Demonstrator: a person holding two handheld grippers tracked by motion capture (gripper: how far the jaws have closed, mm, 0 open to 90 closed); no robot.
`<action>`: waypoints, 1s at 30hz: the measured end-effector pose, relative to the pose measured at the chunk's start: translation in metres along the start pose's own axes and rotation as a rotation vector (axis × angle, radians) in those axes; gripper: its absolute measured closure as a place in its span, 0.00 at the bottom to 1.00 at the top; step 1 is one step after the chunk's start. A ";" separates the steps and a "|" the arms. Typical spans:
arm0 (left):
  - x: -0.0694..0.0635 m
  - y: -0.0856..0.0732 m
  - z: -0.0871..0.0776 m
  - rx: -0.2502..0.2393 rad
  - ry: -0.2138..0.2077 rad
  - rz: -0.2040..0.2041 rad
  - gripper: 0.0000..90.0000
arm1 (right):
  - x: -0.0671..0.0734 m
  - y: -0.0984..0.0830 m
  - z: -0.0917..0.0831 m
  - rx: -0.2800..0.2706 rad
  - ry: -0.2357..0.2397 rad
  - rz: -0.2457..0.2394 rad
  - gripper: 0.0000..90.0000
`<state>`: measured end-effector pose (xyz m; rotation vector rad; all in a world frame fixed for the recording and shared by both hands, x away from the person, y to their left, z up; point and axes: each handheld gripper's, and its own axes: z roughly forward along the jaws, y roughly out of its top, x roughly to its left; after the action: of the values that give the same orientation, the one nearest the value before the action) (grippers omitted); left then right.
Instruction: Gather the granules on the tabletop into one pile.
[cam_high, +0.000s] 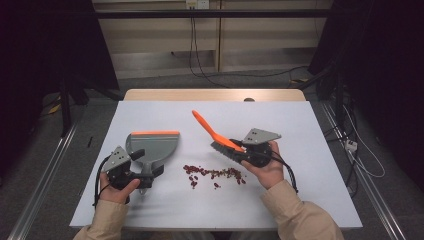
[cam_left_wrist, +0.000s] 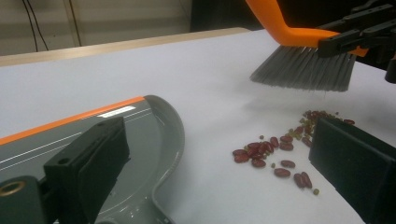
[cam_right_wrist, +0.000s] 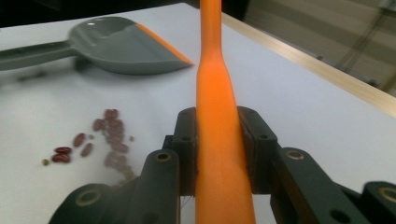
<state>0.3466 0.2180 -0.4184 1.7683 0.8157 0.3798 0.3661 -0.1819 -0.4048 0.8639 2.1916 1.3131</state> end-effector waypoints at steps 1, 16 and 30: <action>0.000 0.000 0.000 0.000 -0.001 0.001 0.05 | -0.001 -0.002 -0.005 -0.003 -0.021 0.019 0.79; -0.005 0.001 0.002 0.004 -0.003 0.008 0.05 | 0.024 -0.042 -0.012 0.014 -0.219 0.074 0.79; -0.004 0.001 0.001 0.002 -0.001 0.007 0.05 | 0.038 -0.037 0.000 -0.015 -0.190 0.103 0.79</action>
<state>0.3449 0.2141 -0.4173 1.7733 0.8099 0.3825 0.3292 -0.1681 -0.4395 1.0628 2.0117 1.2381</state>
